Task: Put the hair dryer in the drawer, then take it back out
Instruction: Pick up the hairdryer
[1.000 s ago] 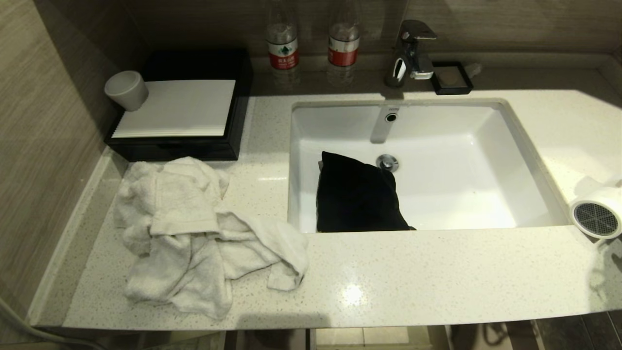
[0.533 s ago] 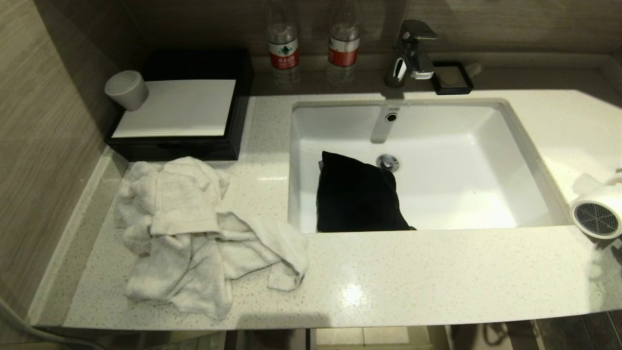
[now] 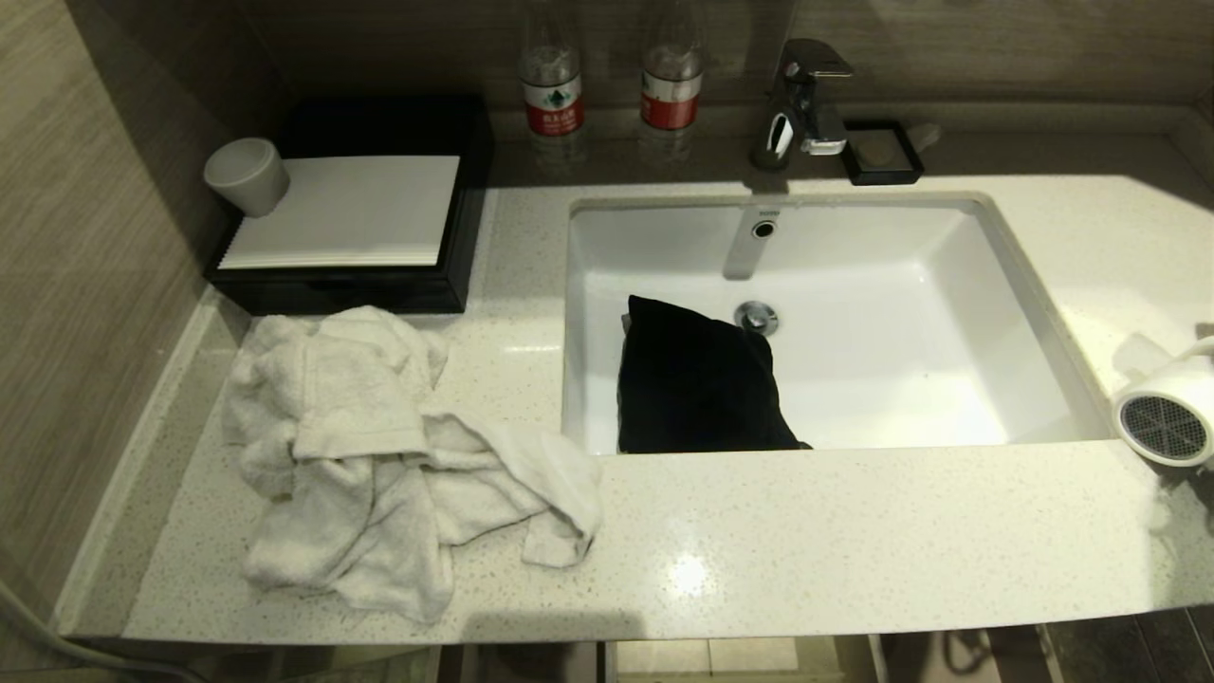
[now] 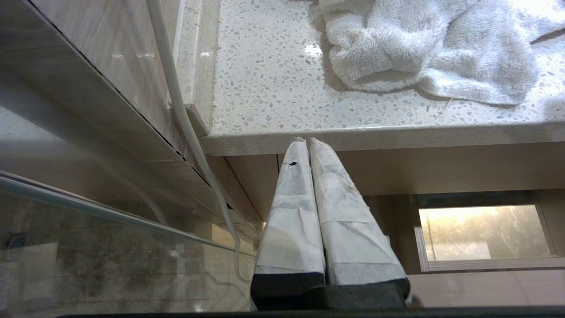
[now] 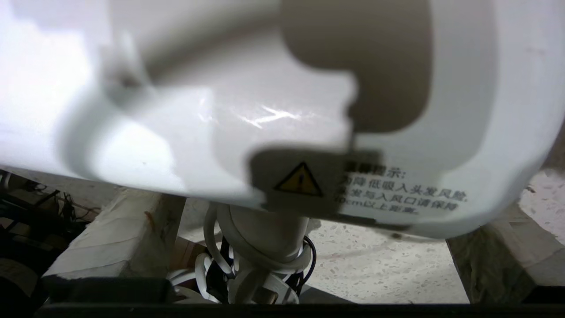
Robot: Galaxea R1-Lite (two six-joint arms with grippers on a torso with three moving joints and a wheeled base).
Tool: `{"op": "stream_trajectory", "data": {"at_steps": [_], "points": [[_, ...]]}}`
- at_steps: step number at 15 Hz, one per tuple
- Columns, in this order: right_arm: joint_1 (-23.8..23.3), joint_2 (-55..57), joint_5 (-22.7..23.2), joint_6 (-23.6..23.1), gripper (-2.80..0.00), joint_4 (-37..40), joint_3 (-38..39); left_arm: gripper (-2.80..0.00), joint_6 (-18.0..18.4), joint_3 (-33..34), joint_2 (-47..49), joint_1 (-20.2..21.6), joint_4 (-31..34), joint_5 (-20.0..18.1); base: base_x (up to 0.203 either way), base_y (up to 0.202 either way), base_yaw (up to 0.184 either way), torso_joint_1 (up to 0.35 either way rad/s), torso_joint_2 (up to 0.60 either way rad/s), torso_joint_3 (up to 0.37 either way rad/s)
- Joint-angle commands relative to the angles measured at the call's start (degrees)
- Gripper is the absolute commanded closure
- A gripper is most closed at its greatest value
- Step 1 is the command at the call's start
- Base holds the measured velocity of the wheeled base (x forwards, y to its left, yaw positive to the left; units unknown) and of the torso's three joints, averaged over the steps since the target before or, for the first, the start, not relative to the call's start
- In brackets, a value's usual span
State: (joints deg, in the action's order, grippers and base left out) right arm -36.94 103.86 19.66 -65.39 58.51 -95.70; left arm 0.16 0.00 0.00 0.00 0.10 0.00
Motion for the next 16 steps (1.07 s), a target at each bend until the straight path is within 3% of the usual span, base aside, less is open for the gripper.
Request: {"op": "stream_trajectory", "data": {"at_steps": [1,7,8,16], "points": [[0.46,0.47,0.12,-0.27,-2.8,-0.06,-0.02,0.0,0.02,0.0,0.0,0.0,-0.01,0.0,0.0,0.0,0.0,0.0,0.0,0.0],[1.36,0.38,0.22,0.08,-2.8,-0.96,0.69,0.0,0.02,0.03,0.0,0.0,-0.01,0.0,0.0,0.0,0.0,0.0,0.0,0.0],[1.52,0.35,0.16,0.08,0.0,-0.97,0.81,0.0,0.02,0.0,0.0,0.0,-0.01,0.0,0.0,0.0,0.0,0.0,0.0,0.0],[1.69,-1.38,0.1,0.26,0.0,-2.34,1.22,0.0,0.02,0.0,0.0,0.0,-0.01,0.0,0.0,0.0,0.0,0.0,0.0,0.0]]}}
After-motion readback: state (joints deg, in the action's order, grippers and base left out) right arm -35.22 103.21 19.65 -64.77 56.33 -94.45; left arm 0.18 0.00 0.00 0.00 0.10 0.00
